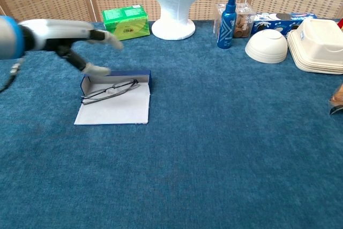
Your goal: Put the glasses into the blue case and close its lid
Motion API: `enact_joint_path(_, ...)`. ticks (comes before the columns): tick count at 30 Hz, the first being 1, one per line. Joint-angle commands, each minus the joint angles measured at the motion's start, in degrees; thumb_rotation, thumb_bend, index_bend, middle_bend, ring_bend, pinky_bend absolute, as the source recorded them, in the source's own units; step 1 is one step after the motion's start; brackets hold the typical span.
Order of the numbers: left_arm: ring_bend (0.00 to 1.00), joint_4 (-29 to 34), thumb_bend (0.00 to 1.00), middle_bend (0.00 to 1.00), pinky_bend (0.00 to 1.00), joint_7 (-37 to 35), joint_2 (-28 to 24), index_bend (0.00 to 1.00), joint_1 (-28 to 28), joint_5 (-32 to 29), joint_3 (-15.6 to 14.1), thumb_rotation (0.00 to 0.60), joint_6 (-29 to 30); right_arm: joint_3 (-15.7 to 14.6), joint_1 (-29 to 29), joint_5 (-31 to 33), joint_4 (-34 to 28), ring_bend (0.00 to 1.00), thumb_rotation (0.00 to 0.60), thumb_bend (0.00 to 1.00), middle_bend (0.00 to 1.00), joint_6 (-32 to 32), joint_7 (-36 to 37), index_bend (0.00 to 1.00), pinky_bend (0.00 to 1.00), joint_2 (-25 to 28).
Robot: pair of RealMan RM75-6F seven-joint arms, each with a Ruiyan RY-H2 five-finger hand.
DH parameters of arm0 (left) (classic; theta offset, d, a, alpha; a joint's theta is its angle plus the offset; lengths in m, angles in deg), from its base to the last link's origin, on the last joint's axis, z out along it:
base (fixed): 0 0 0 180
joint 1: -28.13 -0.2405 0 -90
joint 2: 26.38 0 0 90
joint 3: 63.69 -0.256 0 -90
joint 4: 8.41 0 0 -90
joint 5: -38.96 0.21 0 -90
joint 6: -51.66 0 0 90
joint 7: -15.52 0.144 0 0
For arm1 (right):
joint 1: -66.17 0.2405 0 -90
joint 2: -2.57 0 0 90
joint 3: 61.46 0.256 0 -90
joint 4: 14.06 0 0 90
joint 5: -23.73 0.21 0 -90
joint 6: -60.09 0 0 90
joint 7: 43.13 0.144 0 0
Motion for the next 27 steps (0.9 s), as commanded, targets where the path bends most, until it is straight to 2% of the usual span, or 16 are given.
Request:
enact_joint_path(1, 0.00, 3.20, 0.30, 0.00, 0.00, -1.51, -3.82, 0.20, -3.37, 3.72, -2.66, 0.391, 1.53, -0.16, 0.76, -0.44, -0.14, 0.00, 0.586, 0.26, 0.13, -0.83, -0.62, 0.00, 0.16, -0.30)
enact_joint_path(6, 0.00, 4.51, 0.30, 0.00, 0.00, -2.48, -6.72, 0.33, -6.52, 5.90, -4.92, 0.398, 2.43, -0.27, 1.73, -1.05, -0.48, 0.00, 0.587, 0.26, 0.13, -1.54, -1.57, 0.00, 0.16, -0.59)
enact_joint_path(8, 0.00, 4.17, 0.30, 0.00, 0.00, -2.89, -7.42, 0.35, -7.92, 5.68, -6.39, 0.400, 1.80, -0.50, 2.15, -1.25, -0.55, 0.00, 0.587, 0.26, 0.13, -2.19, -1.84, 0.00, 0.16, -0.79)
enact_joint_path(13, 0.00, 3.21, 0.30, 0.00, 0.00, -2.59, -7.07, 0.37, -8.84, 5.57, -6.96, 0.393, 0.50, -0.52, 2.43, -1.20, -0.67, 0.00, 0.581, 0.26, 0.13, -2.28, -2.07, 0.00, 0.16, -0.74)
enact_joint_path(21, 0.00, 1.62, 0.30, 0.00, 0.00, 0.30, -4.50, 0.33, -8.17, 3.83, -6.48, 0.386, -0.48, -0.61, 2.19, -0.83, -0.65, 0.00, 0.586, 0.26, 0.13, -2.03, -1.78, 0.00, 0.16, -0.54)
enact_joint_path(27, 0.00, -0.11, 0.30, 0.00, 0.00, 4.54, -1.62, 0.30, -6.05, -0.27, -5.50, 0.378, -1.40, -0.53, 1.44, -0.17, -0.39, 0.00, 0.589, 0.26, 0.13, -1.21, -1.01, 0.00, 0.16, -0.32)
